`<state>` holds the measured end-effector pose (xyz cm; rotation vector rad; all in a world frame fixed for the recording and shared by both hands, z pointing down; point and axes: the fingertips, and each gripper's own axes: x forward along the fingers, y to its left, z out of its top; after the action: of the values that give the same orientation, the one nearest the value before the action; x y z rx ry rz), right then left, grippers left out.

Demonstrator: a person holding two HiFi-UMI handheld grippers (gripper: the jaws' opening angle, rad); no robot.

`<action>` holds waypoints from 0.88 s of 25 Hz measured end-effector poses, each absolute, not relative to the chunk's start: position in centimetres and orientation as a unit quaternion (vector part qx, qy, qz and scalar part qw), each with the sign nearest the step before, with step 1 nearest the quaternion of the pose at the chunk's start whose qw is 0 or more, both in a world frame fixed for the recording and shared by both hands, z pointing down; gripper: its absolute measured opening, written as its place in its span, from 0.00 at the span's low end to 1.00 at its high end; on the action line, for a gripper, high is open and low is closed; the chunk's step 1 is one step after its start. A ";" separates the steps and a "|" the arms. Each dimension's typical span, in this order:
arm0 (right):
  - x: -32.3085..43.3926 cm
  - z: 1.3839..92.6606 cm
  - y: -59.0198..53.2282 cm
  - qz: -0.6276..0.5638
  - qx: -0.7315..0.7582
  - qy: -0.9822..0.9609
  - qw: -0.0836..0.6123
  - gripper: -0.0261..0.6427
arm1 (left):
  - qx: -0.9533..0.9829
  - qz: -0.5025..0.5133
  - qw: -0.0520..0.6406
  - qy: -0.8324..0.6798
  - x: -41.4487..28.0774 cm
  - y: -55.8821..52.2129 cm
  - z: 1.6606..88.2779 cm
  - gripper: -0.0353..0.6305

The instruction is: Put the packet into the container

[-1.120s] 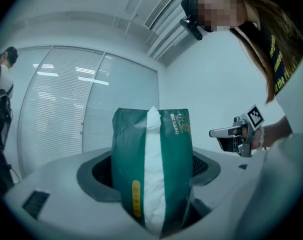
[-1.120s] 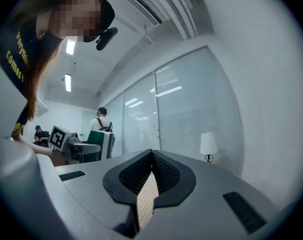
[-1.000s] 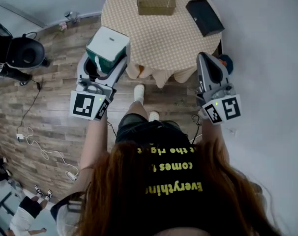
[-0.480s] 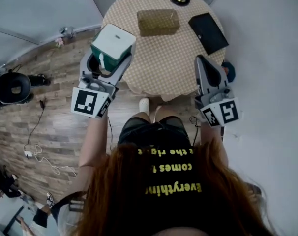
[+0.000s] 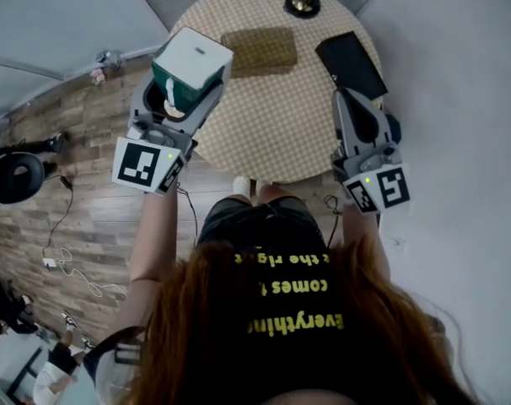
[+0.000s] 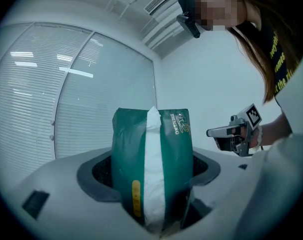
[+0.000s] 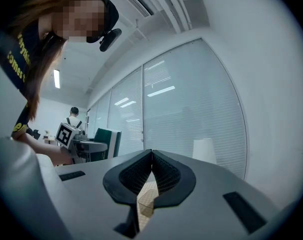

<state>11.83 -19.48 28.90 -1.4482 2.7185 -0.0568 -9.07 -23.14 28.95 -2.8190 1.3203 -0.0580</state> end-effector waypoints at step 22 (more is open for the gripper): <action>14.3 31.2 -27.3 -0.056 -0.474 0.879 0.011 0.06 | -0.935 -0.279 0.038 0.215 0.0 -38.9 41.2 0.59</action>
<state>14.34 -27.29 31.17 -1.4778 2.7429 -0.1746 -0.03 -38.90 41.15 -2.8683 0.6582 -0.8569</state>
